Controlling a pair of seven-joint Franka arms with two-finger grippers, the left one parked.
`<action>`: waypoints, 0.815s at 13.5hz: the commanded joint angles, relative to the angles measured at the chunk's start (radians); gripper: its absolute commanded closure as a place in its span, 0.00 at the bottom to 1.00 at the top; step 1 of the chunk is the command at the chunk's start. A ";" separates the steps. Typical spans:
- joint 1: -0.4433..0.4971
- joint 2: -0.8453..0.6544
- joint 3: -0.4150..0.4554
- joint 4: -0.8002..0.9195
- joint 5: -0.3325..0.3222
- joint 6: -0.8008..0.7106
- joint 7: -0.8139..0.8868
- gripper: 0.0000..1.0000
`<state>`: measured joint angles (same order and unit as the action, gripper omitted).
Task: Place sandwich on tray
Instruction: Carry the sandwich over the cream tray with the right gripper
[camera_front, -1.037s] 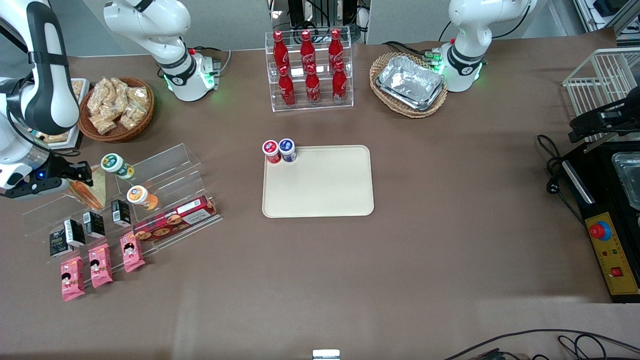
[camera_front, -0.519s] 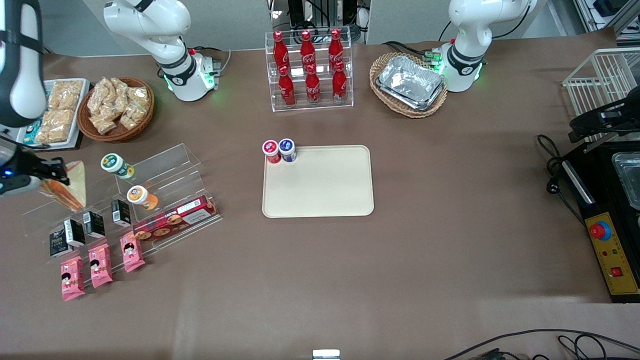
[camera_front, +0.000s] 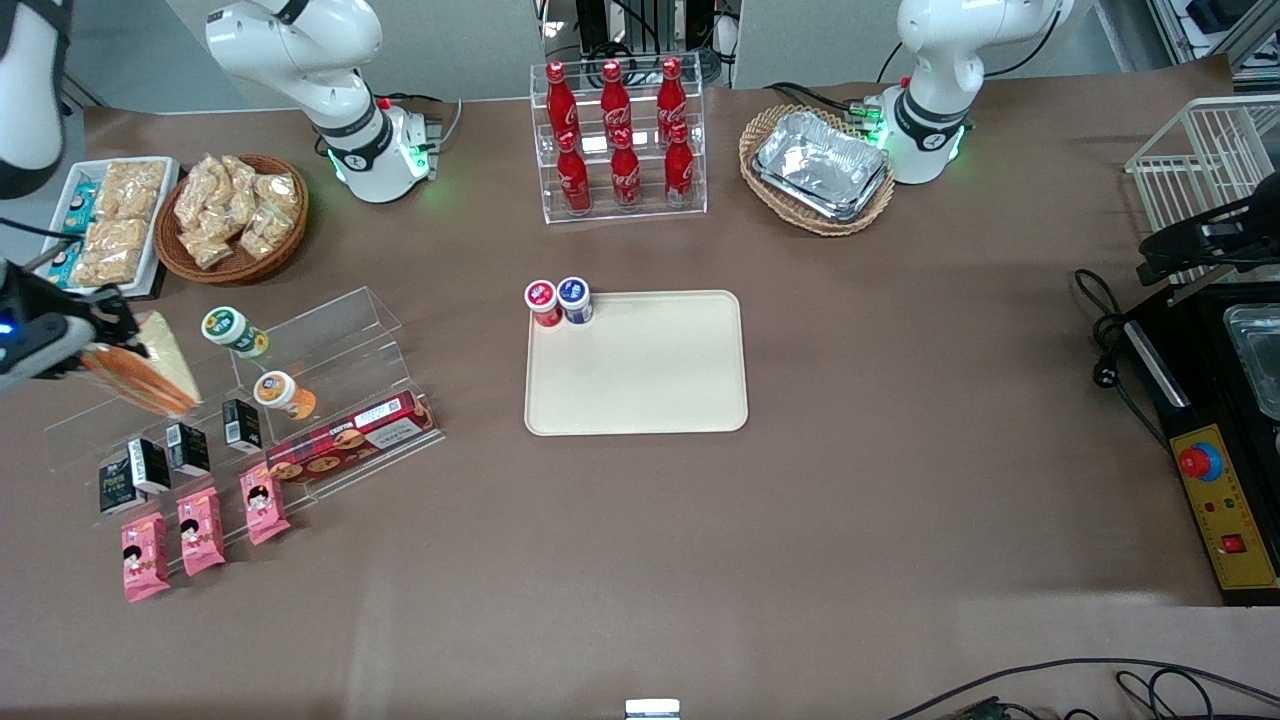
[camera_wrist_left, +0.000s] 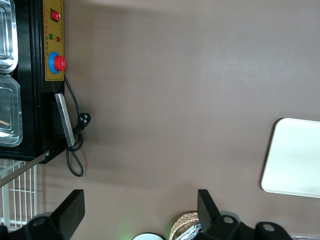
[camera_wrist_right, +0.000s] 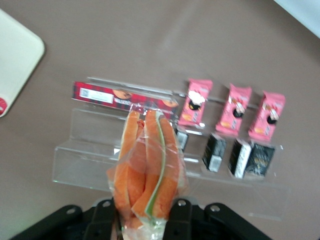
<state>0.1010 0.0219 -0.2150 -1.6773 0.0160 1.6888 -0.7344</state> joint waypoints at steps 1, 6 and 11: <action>0.006 0.046 0.112 0.083 0.021 -0.041 -0.040 0.66; 0.008 0.092 0.343 0.109 0.019 -0.026 -0.060 0.67; 0.049 0.234 0.517 0.205 0.009 0.026 -0.054 0.67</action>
<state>0.1246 0.1573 0.2501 -1.5606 0.0225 1.6872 -0.7678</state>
